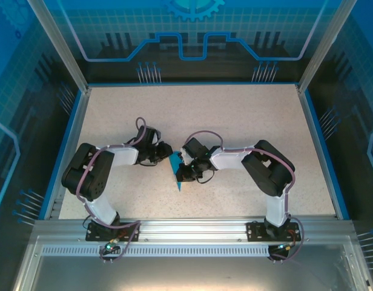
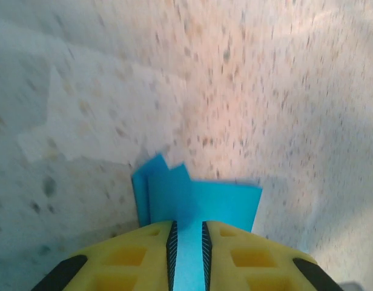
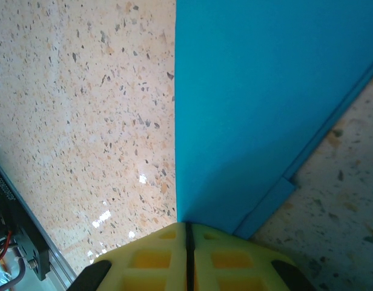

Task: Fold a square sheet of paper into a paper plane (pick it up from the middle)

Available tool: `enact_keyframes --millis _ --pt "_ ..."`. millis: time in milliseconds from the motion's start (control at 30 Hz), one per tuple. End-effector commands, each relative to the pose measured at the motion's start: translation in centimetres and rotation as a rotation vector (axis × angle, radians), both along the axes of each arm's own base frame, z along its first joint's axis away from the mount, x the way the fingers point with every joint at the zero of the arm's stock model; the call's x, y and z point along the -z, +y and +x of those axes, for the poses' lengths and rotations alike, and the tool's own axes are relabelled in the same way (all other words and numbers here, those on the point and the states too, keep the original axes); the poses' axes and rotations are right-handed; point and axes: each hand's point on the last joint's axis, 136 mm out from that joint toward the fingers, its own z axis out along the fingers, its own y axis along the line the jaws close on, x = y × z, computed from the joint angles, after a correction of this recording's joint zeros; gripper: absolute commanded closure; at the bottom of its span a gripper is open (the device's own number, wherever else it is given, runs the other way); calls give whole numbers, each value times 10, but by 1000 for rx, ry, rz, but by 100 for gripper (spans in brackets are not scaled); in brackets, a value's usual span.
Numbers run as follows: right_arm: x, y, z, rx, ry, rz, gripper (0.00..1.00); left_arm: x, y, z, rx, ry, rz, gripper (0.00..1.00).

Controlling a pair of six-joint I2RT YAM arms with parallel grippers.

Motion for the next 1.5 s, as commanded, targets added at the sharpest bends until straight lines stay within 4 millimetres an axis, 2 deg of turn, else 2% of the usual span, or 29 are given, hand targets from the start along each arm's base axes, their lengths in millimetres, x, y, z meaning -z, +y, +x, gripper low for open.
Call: enact_keyframes --millis 0,167,300,500,600,767,1067,1467 --pt "59 -63 -49 -5 193 -299 91 -8 11 23 -32 -77 61 76" --pt "59 -64 -50 -5 194 -303 91 -5 11 27 -28 -68 68 76" --pt "57 -62 -48 -5 188 -299 91 -21 11 25 -24 -99 59 76" --pt "59 -63 -48 -1 197 -299 91 -55 3 3 7 -177 -51 71" --pt "61 -61 -49 -1 206 -293 91 -59 -7 -10 41 -185 -133 72" --pt "63 -61 -49 0 211 -293 91 -46 -14 -23 75 -155 -148 73" --pt "66 -62 -54 -7 224 -300 91 -29 -24 -7 76 -125 -136 74" --pt "68 -65 -58 -20 229 -312 91 -5 -2 8 -52 -86 -14 74"
